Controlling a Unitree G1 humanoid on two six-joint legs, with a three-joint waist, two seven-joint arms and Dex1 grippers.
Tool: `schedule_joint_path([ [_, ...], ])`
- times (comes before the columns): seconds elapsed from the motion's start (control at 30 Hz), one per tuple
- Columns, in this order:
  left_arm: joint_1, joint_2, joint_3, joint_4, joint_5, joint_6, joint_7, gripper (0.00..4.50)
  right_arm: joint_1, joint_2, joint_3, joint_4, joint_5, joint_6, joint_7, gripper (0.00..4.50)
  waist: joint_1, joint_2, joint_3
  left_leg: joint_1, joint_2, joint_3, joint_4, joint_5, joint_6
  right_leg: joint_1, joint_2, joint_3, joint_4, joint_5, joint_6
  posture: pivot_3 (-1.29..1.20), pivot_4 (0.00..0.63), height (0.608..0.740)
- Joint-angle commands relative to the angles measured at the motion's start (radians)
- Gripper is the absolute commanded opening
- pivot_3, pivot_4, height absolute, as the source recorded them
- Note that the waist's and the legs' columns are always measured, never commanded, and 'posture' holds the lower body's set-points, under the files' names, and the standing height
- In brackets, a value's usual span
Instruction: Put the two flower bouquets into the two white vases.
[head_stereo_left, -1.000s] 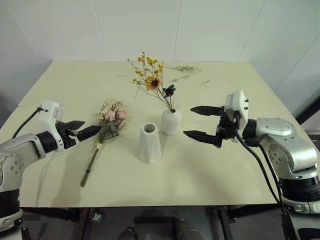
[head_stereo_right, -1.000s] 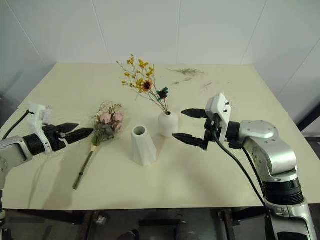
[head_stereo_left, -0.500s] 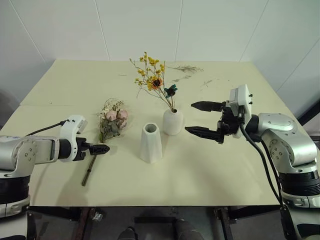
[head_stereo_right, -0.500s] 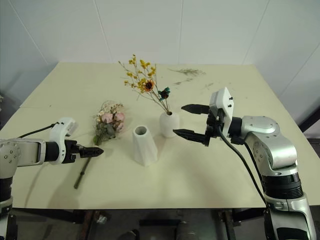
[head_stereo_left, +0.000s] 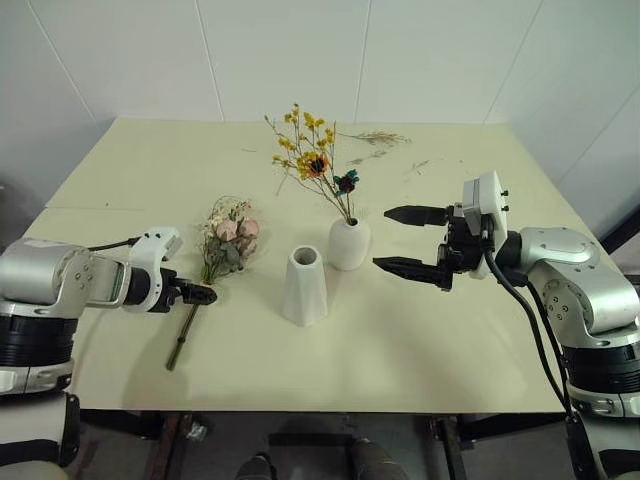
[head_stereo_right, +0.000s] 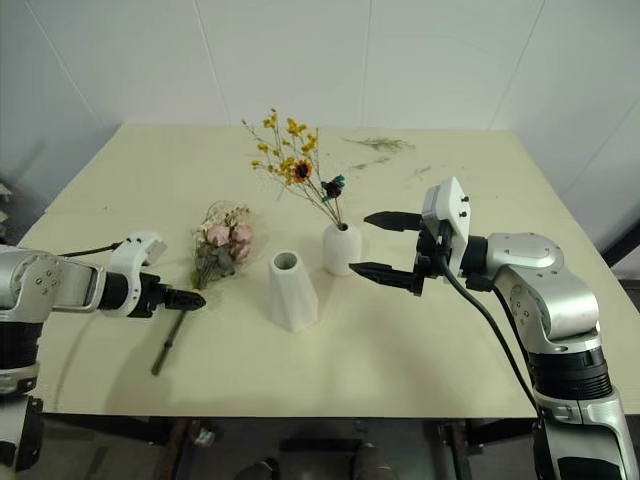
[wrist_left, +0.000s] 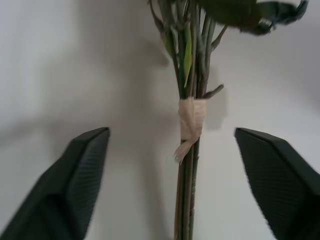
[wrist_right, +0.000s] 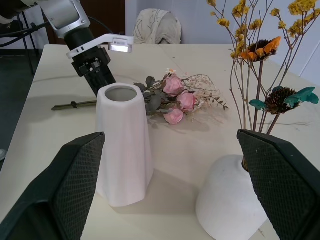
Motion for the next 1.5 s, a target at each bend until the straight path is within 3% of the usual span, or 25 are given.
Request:
schedule_joint_path([
  [0.03, -0.023, 0.013, -0.020, -0.013, 0.008, 0.007, -0.031, 2.94, 0.005, -0.029, -0.039, -0.035, 0.006, -0.011, -0.013, 4.50, 0.000, 0.000, 0.000, 0.000, 0.000, 0.000, 0.000, 0.000, 0.000, 0.000, 0.000, 0.000, 0.000, 0.000, 0.000, 0.00, 0.150, 0.740],
  [0.33, -0.028, 0.011, -0.040, -0.011, 0.009, 0.008, -0.047, 0.03, 0.014, -0.041, -0.046, -0.037, 0.010, -0.015, -0.022, 4.50, -0.001, 0.000, 0.000, 0.000, 0.000, 0.000, 0.001, 0.000, 0.000, 0.000, 0.000, 0.000, 0.001, 0.000, 0.000, 0.00, 0.150, 0.740],
  [0.43, -0.035, -0.025, 0.025, -0.008, 0.039, -0.059, -0.022, 0.00, 0.021, -0.039, -0.053, -0.037, 0.012, -0.033, -0.013, 4.50, 0.000, 0.000, 0.000, 0.000, 0.000, 0.000, 0.002, 0.000, 0.000, 0.000, 0.000, 0.000, 0.001, 0.000, 0.000, 0.00, 0.150, 0.740],
  [0.57, -0.049, -0.092, 0.167, 0.017, 0.085, -0.373, -0.001, 0.00, 0.042, -0.040, -0.060, -0.037, 0.013, -0.057, 0.002, 4.50, 0.006, 0.000, 0.000, 0.000, 0.000, 0.000, 0.003, 0.000, 0.000, 0.000, 0.000, 0.000, 0.002, 0.000, 0.000, 0.00, 0.150, 0.740],
  [0.77, -0.040, -0.142, 0.272, 0.051, 0.138, -0.800, -0.038, 0.00, 0.058, -0.046, -0.071, -0.041, 0.014, -0.060, -0.006, 4.50, 0.002, 0.000, 0.000, 0.000, 0.000, 0.000, 0.003, 0.000, 0.000, 0.000, 0.000, 0.000, 0.002, 0.001, 0.001, 0.00, 0.150, 0.740],
  [0.83, -0.056, -0.169, 0.288, 0.088, 0.146, -0.974, -0.088, 0.00, 0.062, -0.047, -0.073, -0.040, 0.013, -0.063, -0.006, 4.50, 0.005, 0.000, 0.000, 0.000, 0.000, 0.001, 0.004, 0.000, 0.000, 0.000, 0.000, 0.001, 0.001, 0.001, 0.001, 0.00, 0.150, 0.740],
  [0.93, -0.066, -0.221, 0.302, 0.109, 0.103, -1.295, -0.321, 0.00, 0.064, -0.043, -0.075, -0.042, 0.014, -0.065, -0.013, 4.50, 0.009, 0.000, 0.000, 0.000, 0.000, 0.001, 0.005, 0.000, 0.000, 0.001, 0.000, 0.001, 0.001, 0.001, 0.002, 0.00, 0.150, 0.740],
  [1.2, -0.161, -0.334, 0.350, 0.096, -0.092, -1.352, -0.450, 0.00, 0.084, -0.038, -0.085, -0.058, 0.015, -0.076, -0.037, 4.50, 0.021, 0.000, 0.000, -0.001, 0.000, 0.001, 0.008, 0.000, 0.000, 0.002, 0.000, 0.001, 0.001, 0.002, 0.002, 0.00, 0.150, 0.740],
  [1.5, -0.189, -0.450, 0.301, -0.002, -0.293, -1.208, -0.463, 0.00, 0.114, -0.047, -0.110, -0.097, 0.061, -0.069, -0.015, 4.50, 0.024, 0.000, 0.000, 0.000, 0.000, 0.001, 0.011, -0.001, 0.000, 0.005, 0.000, 0.001, 0.001, 0.003, 0.004, 0.00, 0.150, 0.740],
])
